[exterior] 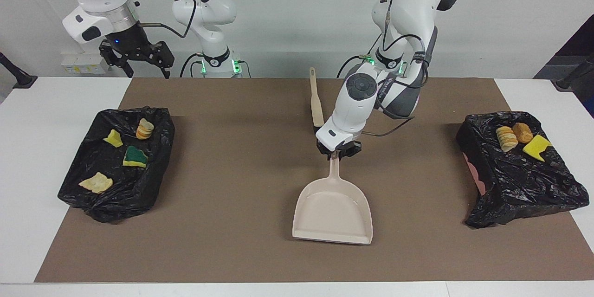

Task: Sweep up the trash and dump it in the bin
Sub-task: 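Set the dustpan down at the table center and withdraw the left gripper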

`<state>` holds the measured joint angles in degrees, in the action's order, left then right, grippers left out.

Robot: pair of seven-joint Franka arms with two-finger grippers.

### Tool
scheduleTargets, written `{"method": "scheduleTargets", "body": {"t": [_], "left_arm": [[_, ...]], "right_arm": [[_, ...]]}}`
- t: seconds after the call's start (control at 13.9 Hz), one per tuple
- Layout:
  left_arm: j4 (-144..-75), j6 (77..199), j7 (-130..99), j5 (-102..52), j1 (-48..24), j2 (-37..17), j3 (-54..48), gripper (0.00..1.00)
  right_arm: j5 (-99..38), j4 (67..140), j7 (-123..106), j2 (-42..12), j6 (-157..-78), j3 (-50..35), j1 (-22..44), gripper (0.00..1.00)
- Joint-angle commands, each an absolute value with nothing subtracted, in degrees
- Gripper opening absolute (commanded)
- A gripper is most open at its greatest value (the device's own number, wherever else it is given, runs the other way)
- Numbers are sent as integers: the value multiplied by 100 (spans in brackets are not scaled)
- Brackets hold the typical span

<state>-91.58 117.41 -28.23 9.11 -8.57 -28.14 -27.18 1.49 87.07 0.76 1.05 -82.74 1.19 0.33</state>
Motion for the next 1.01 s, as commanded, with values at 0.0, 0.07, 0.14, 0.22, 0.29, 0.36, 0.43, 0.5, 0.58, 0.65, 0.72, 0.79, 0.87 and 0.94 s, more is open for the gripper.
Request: {"method": "scheduleTargets", "body": {"t": [0.0, 0.07, 0.14, 0.22, 0.29, 0.36, 0.43, 0.5, 0.58, 0.65, 0.72, 0.79, 0.87, 0.94], "left_arm": [[-9018, 11541, -2874, 967, -941, -2778, -2637, 80], [-9018, 11444, -2865, 967, -932, -2699, -2619, 94], [-9035, 11295, -2848, 967, -932, -2533, -2567, 100], [-9061, 11059, -2822, 958, -949, -2331, -2436, 100], [-9079, 10900, -2769, 958, -949, -2190, -2287, 100], [-9157, 10768, -2690, 949, -949, -1971, -2120, 100], [-9297, 10723, -2350, 941, -932, -1708, -1927, 100], [-9490, 10705, -1807, 880, -932, -1383, -1681, 100], [-9675, 10670, -1262, 757, -940, -1041, -1418, 100], [-9790, 10548, -831, 573, -949, -767, -1163, 100], [-9800, 10347, -565, 467, -975, -617, -882, 100], [-9800, 10127, -467, 370, -984, -485, -679, 100], [-9800, 10038, -240, 308, -1002, -370, -485, 100], [-9800, 9933, 85, 255, -1002, -247, -362, 100]], "right_arm": [[105, 8719, 176, 123, -8227, 88, -18, 100], [105, 8719, 176, 123, -8227, 88, -18, 100], [105, 8719, 176, 123, -8227, 88, -18, 100], [105, 8719, 176, 123, -8227, 88, -18, 100], [105, 8719, 176, 123, -8227, 88, -18, 100], [105, 8719, 176, 123, -8227, 88, -18, 100], [105, 8719, 176, 123, -8227, 79, -18, 100], [105, 8719, 176, 123, -8227, 79, -18, 100], [105, 8719, 176, 123, -8227, 88, -18, 100], [105, 8719, 176, 123, -8227, 88, -18, 100], [105, 8719, 176, 123, -8227, 79, -18, 100], [105, 8719, 176, 123, -8227, 88, -18, 100], [105, 8719, 176, 123, -8227, 88, -18, 100], [105, 8719, 176, 123, -8227, 79, -18, 100]]}}
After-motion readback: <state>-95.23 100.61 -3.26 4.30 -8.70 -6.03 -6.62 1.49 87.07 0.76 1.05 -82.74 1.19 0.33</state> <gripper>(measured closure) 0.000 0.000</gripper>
